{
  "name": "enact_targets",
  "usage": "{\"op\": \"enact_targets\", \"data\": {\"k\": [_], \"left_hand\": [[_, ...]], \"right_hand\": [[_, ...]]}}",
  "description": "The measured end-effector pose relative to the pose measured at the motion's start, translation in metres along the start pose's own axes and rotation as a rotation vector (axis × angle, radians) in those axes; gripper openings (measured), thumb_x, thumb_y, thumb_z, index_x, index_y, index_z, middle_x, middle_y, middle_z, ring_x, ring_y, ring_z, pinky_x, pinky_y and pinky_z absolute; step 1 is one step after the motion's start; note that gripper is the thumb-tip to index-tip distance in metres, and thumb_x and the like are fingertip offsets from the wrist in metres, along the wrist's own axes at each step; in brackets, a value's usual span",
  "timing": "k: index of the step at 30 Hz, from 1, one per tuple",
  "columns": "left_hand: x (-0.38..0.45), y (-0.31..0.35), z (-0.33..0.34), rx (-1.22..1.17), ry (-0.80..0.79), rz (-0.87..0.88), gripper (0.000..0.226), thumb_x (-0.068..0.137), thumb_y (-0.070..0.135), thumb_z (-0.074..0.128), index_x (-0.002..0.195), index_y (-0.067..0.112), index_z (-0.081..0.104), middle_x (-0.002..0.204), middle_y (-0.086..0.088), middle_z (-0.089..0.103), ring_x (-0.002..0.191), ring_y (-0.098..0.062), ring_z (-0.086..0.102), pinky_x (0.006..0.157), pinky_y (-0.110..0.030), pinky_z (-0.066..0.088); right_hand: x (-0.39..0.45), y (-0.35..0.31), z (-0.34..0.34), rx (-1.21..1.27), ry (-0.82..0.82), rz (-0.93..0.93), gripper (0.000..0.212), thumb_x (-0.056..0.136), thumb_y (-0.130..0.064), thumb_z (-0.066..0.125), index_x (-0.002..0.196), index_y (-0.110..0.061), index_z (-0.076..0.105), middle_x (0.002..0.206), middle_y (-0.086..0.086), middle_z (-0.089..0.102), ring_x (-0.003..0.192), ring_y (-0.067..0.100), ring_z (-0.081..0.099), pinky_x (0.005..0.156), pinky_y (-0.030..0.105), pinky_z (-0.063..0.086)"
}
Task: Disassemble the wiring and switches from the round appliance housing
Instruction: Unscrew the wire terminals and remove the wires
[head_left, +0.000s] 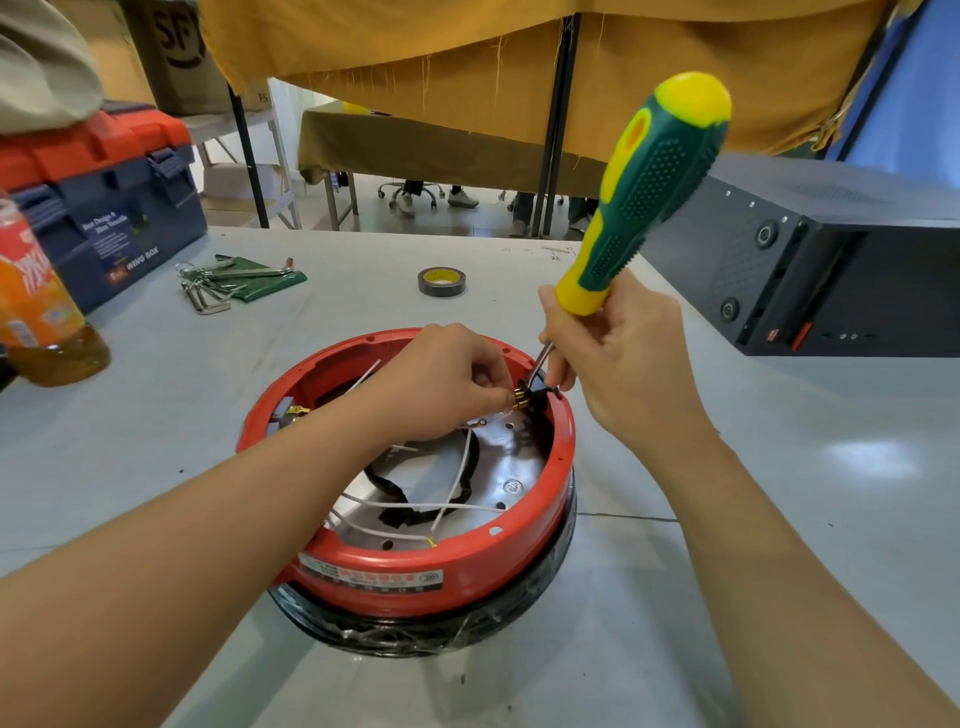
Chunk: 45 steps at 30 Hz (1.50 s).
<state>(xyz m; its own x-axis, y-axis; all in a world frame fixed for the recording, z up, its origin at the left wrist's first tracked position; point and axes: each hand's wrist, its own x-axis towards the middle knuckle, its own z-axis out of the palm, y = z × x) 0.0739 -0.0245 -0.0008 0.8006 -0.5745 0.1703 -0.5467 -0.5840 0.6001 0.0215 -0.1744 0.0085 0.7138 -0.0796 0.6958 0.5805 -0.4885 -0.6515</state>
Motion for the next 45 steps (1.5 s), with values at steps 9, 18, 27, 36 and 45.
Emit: {"op": "enact_targets", "data": {"k": [9,18,27,36,45], "left_hand": [[0.0,0.0,0.0,0.015,0.01,0.003,0.015,0.079,0.015,0.069,0.067,0.023,0.066,0.058,0.01,0.061,0.053,-0.001,0.052,0.055,-0.016,0.042],[0.0,0.0,0.001,-0.022,0.005,-0.02,0.01,0.079,0.013,0.069,0.07,0.017,0.069,0.063,0.001,0.067,0.057,-0.008,0.057,0.061,-0.024,0.049],[0.001,-0.001,0.002,-0.058,-0.005,-0.035,0.015,0.079,0.011,0.068,0.066,0.02,0.067,0.063,0.002,0.066,0.054,-0.003,0.055,0.058,-0.019,0.048],[0.001,-0.003,0.002,-0.055,-0.002,-0.025,0.01,0.079,0.013,0.068,0.07,0.017,0.069,0.062,0.004,0.066,0.053,-0.002,0.054,0.058,-0.019,0.047],[0.0,-0.001,0.001,-0.007,0.003,0.01,0.013,0.079,0.013,0.069,0.069,0.02,0.067,0.063,0.003,0.065,0.056,-0.007,0.055,0.057,-0.023,0.045]], "right_hand": [[-0.001,-0.001,0.001,-0.03,-0.01,-0.027,0.022,0.09,-0.024,0.056,0.071,-0.028,0.046,0.057,0.002,0.057,0.042,0.013,0.057,0.048,0.025,0.048],[0.001,0.0,0.0,0.041,-0.008,0.074,0.019,0.092,-0.024,0.054,0.076,-0.029,0.045,0.059,0.004,0.058,0.04,0.017,0.059,0.044,0.023,0.047],[0.003,0.009,-0.007,0.177,0.069,0.221,0.02,0.099,-0.015,0.049,0.079,-0.019,0.045,0.061,0.002,0.06,0.039,0.016,0.059,0.041,0.024,0.047],[0.001,0.007,-0.006,0.145,0.073,0.145,0.022,0.096,-0.015,0.052,0.076,-0.021,0.046,0.061,0.003,0.059,0.039,0.015,0.059,0.042,0.022,0.047],[-0.003,-0.006,0.002,-0.147,-0.031,-0.116,0.026,0.088,-0.023,0.058,0.069,-0.035,0.045,0.066,-0.001,0.057,0.05,0.017,0.056,0.053,0.038,0.048]]}}
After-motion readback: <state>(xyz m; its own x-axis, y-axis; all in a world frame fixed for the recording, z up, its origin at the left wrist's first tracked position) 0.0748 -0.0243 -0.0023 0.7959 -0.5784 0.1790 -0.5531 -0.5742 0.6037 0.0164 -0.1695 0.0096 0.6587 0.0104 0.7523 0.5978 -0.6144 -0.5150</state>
